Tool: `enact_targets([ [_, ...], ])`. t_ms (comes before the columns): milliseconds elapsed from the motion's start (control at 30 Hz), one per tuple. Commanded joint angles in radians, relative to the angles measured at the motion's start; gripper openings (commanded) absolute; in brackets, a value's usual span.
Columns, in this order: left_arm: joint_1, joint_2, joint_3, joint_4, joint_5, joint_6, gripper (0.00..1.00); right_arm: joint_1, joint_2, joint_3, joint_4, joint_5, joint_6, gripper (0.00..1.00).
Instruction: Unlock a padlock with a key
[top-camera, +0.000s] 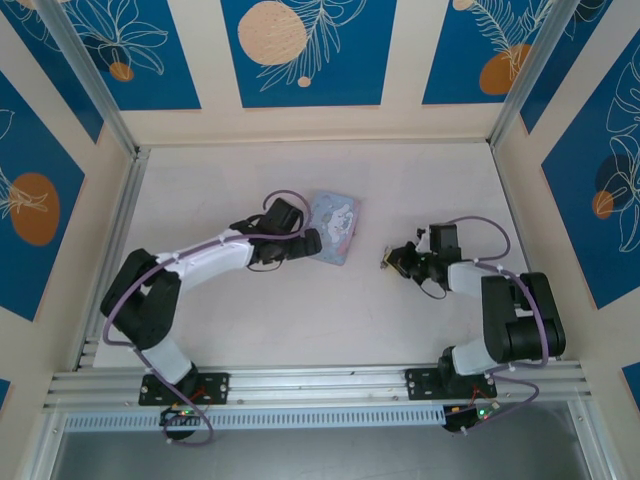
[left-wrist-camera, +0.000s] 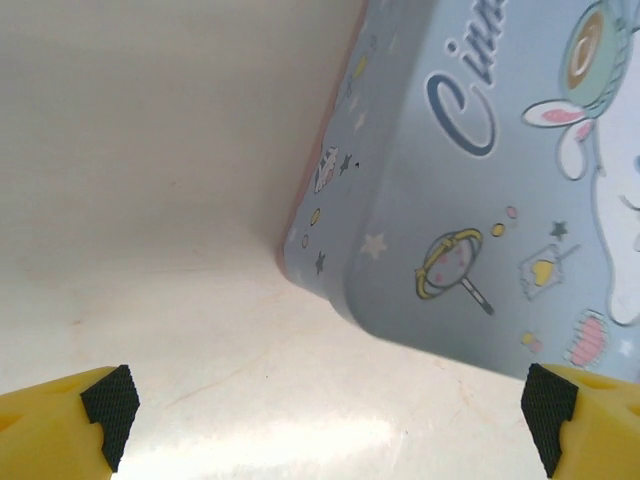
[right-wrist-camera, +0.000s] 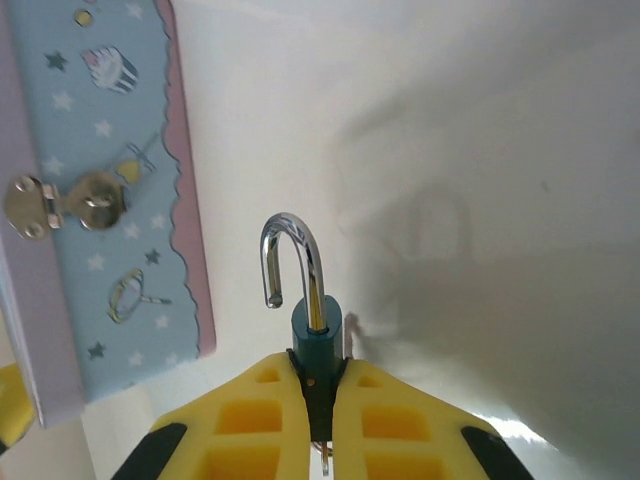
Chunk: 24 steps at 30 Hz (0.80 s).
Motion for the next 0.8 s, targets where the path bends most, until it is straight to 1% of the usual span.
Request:
enact_targets([
  [0,0.021,-0.118,0.008,-0.060,-0.006,0.010,0.99,-0.007,-0.075,-0.026,-0.106,0.048,0.035,0.15],
  [100,0.035,-0.206,0.001,-0.095,-0.014,0.015,0.99,-0.024,-0.160,-0.038,-0.214,0.106,0.068,0.42],
  [133,0.042,-0.238,-0.001,-0.110,-0.020,0.021,1.00,-0.029,-0.195,-0.041,-0.247,0.120,0.077,0.47],
  [233,0.067,-0.324,-0.008,-0.153,-0.036,0.034,1.00,-0.037,-0.297,-0.035,-0.336,0.156,0.100,0.59],
  [300,0.086,-0.378,-0.012,-0.185,-0.053,0.043,0.99,-0.040,-0.359,-0.020,-0.385,0.160,0.099,0.63],
  [400,0.124,-0.448,-0.019,-0.233,-0.086,0.071,0.99,-0.040,-0.447,0.021,-0.457,0.170,0.081,0.74],
  [433,0.137,-0.469,-0.024,-0.248,-0.111,0.085,0.99,-0.039,-0.469,0.040,-0.478,0.175,0.062,0.75],
  [467,0.150,-0.482,-0.026,-0.263,-0.130,0.095,0.99,-0.039,-0.492,0.059,-0.499,0.188,0.049,0.86],
  [533,0.178,-0.509,-0.034,-0.280,-0.177,0.142,0.99,-0.038,-0.531,0.103,-0.532,0.224,-0.001,0.90],
  [567,0.185,-0.517,-0.036,-0.286,-0.222,0.161,0.99,-0.037,-0.541,0.122,-0.553,0.254,-0.017,0.99],
  [667,0.194,-0.540,-0.061,-0.251,-0.390,0.268,0.99,-0.038,-0.540,0.186,-0.596,0.362,-0.071,1.00],
  [733,0.195,-0.559,-0.104,-0.164,-0.512,0.370,0.99,-0.039,-0.517,0.215,-0.609,0.468,-0.081,1.00],
  [767,0.197,-0.571,-0.132,-0.111,-0.546,0.425,1.00,-0.040,-0.504,0.220,-0.604,0.514,-0.083,1.00],
])
